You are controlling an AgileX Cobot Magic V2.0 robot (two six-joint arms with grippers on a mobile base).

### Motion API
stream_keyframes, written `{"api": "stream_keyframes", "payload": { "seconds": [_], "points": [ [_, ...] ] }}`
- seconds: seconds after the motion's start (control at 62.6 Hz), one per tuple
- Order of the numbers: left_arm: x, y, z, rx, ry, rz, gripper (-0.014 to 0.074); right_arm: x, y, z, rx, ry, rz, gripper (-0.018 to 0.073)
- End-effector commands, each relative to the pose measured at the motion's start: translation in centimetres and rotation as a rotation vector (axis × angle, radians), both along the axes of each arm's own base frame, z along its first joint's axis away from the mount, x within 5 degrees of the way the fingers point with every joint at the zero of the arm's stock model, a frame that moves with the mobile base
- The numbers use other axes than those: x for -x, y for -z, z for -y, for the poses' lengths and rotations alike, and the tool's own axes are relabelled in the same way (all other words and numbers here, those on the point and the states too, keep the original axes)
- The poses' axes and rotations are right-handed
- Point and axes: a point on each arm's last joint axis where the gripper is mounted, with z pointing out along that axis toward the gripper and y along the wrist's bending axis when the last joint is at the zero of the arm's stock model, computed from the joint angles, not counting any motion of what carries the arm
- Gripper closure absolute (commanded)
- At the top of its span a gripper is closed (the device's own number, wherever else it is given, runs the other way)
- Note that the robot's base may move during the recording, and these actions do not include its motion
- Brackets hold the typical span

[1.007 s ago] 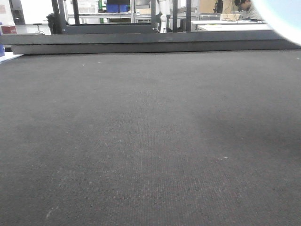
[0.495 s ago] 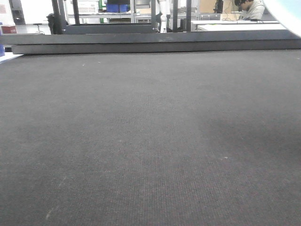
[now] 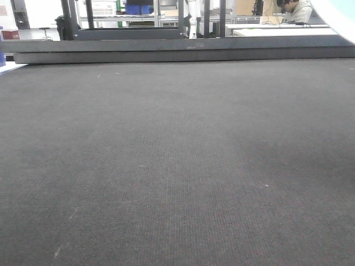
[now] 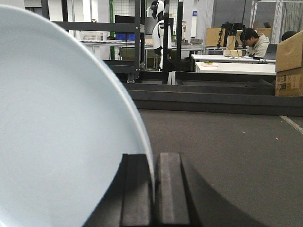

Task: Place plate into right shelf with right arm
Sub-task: 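Drive the base away from the table holding the plate in the right gripper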

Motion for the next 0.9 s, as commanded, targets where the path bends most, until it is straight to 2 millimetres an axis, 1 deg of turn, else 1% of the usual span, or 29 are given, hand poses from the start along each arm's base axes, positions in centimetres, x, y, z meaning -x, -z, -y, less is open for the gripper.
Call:
{"api": "stream_keyframes", "payload": {
  "seconds": [0.0, 0.879],
  "points": [
    [-0.04, -0.49, -0.01, 0.004, 0.001, 0.077, 0.0643, 0.24, -1.69, 0.11, -0.007, 0.012, 0.111, 0.0505],
    [-0.04, -0.49, -0.01, 0.004, 0.001, 0.077, 0.0643, 0.24, -1.69, 0.11, -0.007, 0.012, 0.111, 0.0505]
  ]
}}
